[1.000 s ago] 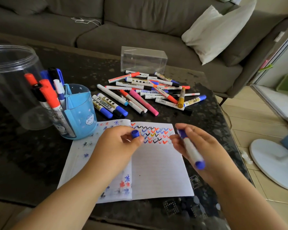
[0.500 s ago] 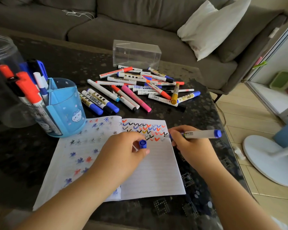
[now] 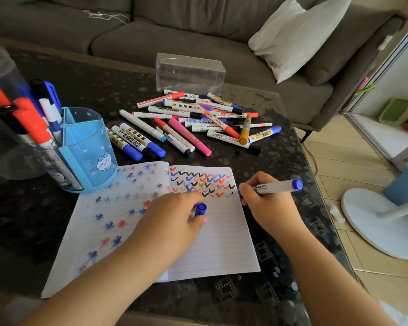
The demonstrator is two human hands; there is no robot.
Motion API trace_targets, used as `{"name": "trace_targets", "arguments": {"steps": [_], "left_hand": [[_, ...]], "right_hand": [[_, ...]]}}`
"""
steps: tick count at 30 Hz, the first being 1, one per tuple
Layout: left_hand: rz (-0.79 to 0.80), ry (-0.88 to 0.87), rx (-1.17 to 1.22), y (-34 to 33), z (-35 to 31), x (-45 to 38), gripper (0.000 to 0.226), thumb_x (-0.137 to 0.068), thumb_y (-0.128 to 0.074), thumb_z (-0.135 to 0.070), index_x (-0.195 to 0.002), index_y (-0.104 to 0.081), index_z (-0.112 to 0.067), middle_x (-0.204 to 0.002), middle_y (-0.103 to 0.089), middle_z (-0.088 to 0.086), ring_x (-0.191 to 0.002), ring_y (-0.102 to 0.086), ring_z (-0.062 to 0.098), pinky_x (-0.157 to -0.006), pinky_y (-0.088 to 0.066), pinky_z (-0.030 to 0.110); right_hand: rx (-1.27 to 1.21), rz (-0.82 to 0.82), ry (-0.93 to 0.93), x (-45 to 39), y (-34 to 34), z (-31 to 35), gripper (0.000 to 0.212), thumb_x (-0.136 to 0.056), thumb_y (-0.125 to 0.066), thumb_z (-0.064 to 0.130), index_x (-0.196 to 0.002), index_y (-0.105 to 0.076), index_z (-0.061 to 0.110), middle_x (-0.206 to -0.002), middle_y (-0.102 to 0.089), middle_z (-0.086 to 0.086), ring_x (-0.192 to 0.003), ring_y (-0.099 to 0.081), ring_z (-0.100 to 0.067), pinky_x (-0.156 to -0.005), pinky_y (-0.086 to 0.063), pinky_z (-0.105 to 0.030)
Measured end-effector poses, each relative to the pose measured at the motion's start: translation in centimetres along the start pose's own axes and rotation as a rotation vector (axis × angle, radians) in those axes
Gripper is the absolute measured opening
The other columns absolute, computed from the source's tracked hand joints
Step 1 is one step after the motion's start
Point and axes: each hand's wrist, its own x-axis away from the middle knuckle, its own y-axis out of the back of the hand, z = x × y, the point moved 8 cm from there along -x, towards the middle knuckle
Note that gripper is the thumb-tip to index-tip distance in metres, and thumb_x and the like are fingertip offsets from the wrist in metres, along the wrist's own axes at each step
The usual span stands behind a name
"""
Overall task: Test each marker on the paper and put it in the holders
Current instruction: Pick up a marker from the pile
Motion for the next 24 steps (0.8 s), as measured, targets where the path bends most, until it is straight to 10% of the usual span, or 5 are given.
{"name": "trace_targets", "arguments": {"steps": [12,19,24], "left_hand": [[-0.003,0.065,0.076,0.2,0.4,0.0,0.021,-0.087,-0.063,-0.029,-0.107,-0.063,-0.024,-0.093,-0.058,-0.012,-0.083,-0.056,0.004,-0.077,-0.046,0.018],[-0.034,0.454,0.903,0.4,3.1,-0.3,0.012,-0.089,-0.058,-0.005,-0.092,-0.065,-0.015,-0.08,-0.072,0.004,-0.072,-0.068,0.01,-0.076,-0.054,0.023],[0.006,0.463,1.103,0.4,2.4,-0.1,0.018,-0.089,-0.053,0.004,-0.096,-0.064,-0.009,-0.086,-0.072,0.009,-0.072,-0.07,0.013,-0.071,-0.057,0.02]], "right_hand": [[-0.001,-0.04,-0.049,0.2,0.5,-0.4,0.015,-0.09,-0.058,0.022,-0.081,-0.057,0.01,-0.074,-0.066,-0.012,-0.046,-0.045,-0.008,-0.042,-0.035,-0.02],[-0.476,0.08,0.013,2.0,0.6,3.4,0.004,-0.085,-0.066,0.019,-0.083,-0.067,0.016,-0.066,-0.066,0.004,-0.061,-0.06,-0.006,-0.067,-0.057,-0.028],[-0.684,0.101,0.002,2.8,0.8,4.4,0.027,-0.095,-0.045,0.008,-0.075,-0.064,0.005,-0.057,-0.059,-0.007,-0.054,-0.05,-0.017,-0.059,-0.045,-0.032]]}}
